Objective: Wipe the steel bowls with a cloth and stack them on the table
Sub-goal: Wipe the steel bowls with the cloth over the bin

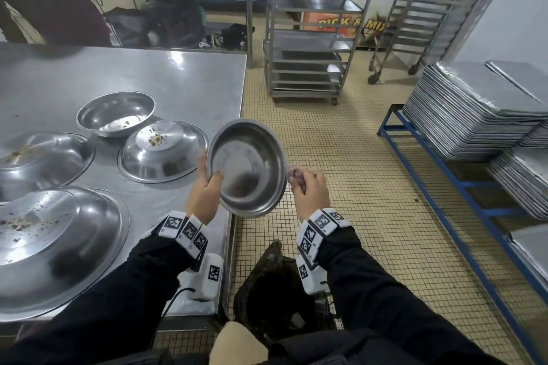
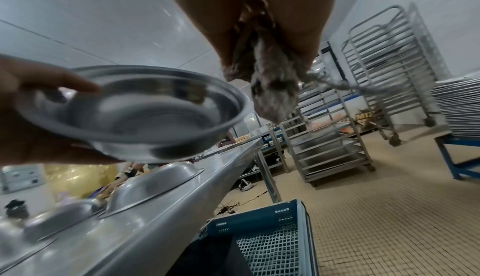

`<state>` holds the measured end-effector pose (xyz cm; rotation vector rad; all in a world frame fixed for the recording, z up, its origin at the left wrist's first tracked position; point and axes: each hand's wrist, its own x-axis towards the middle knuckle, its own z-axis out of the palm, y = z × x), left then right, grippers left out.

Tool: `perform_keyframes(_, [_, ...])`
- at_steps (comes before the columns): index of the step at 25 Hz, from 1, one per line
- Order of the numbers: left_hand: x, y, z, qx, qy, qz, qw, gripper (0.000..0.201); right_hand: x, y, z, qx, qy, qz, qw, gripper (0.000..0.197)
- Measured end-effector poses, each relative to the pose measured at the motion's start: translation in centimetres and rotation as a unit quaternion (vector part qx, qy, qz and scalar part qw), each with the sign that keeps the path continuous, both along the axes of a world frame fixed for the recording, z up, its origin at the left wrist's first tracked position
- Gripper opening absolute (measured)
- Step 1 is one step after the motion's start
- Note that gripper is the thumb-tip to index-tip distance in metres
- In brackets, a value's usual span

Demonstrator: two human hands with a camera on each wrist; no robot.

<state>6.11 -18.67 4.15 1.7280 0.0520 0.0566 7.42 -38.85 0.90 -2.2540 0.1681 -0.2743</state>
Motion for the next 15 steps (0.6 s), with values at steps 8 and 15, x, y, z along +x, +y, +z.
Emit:
perform_keyframes(8, [0.5,0.3,-0.3,-0.007,-0.035,-0.034,0.999,0.037,-4.0,5.4,-1.6,-0.066,0.025,0.339,0.938,0.046])
perform_keyframes(15, [0.9,1.0,0.1,-0.024,-0.051,-0.05,0.997,0.032,-1.4,2.6,-1.8,-0.311,0.028,0.329,0.891,0.082])
